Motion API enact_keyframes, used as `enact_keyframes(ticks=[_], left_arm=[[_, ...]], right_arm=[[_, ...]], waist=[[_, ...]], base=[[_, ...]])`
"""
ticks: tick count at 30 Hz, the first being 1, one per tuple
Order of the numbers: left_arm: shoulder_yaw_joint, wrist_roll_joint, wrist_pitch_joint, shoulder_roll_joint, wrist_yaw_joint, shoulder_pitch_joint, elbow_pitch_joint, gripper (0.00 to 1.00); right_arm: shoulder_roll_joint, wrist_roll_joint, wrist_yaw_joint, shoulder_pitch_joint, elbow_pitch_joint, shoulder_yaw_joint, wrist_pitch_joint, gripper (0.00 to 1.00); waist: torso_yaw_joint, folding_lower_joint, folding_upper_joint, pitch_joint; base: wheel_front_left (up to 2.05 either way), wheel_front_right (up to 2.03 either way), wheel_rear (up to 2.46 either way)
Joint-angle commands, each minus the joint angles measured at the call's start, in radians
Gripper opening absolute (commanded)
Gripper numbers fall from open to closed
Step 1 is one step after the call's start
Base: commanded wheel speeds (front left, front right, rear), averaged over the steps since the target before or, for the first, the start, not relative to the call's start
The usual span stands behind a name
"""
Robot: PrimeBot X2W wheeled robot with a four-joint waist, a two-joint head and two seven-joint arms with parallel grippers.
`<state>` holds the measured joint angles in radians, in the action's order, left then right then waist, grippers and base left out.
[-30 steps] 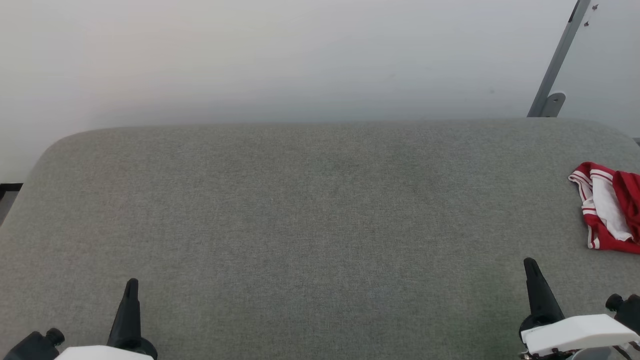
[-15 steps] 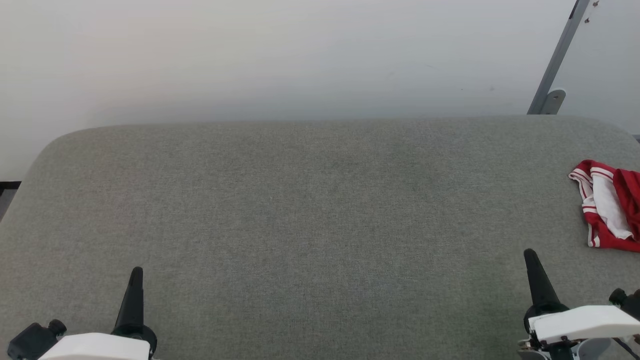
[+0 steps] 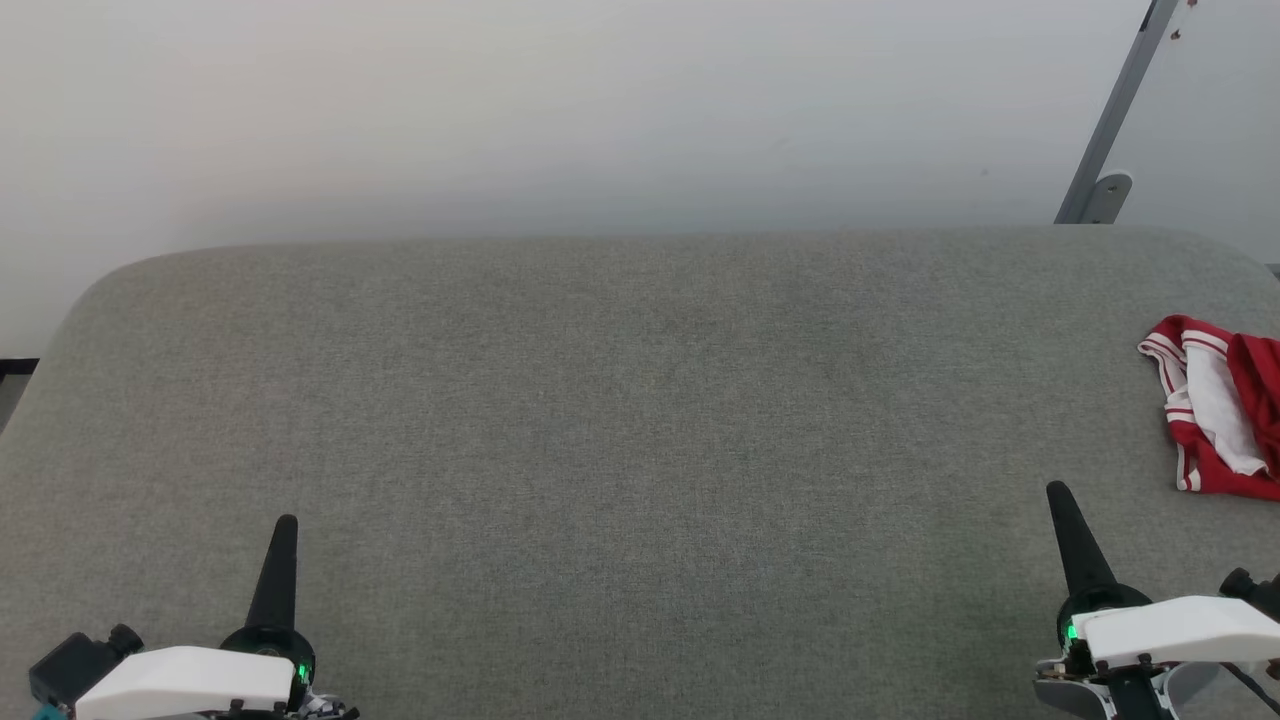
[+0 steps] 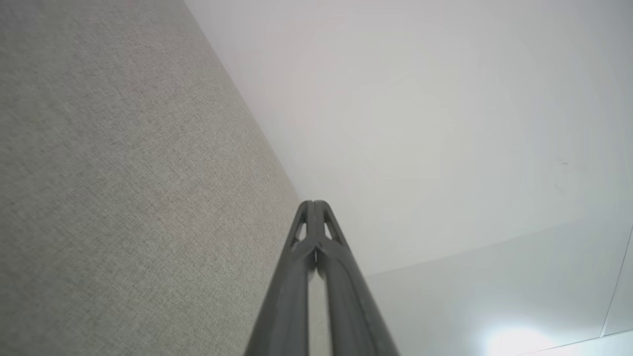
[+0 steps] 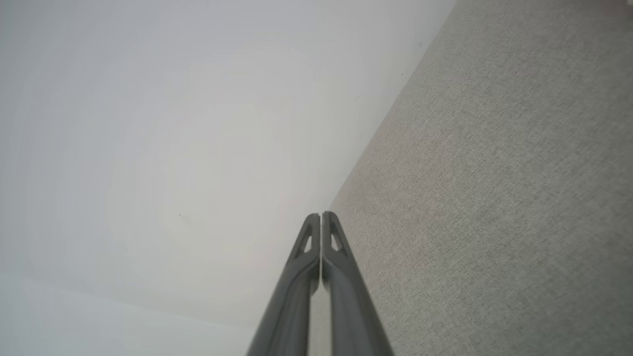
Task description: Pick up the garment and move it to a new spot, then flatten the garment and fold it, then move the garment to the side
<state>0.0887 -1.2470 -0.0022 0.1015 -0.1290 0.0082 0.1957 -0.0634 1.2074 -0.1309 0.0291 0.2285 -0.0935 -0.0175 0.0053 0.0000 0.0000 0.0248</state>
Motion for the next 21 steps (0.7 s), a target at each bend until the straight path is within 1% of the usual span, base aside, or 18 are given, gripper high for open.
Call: enact_keyframes(ticks=[1,21], left_arm=[[0.006,-0.022,0.006,0.002,-0.002,-0.023,-0.004,0.0],[0.014,-0.178,0.057,-0.021,-0.002,-0.071,0.021,0.0]], right_arm=[[0.001,0.024,0.0,0.019,-0.005,-0.002,-0.007,0.0],[0.008,0.197,0.0,0.049,0.005,-0.011,-0.049,0.0]], waist=[[0.0,0.0,0.0,-0.001],[-0.002,0.0,0.0,-0.011]], base=[[0.0,0.0,0.0],[0.0,0.0,0.0]])
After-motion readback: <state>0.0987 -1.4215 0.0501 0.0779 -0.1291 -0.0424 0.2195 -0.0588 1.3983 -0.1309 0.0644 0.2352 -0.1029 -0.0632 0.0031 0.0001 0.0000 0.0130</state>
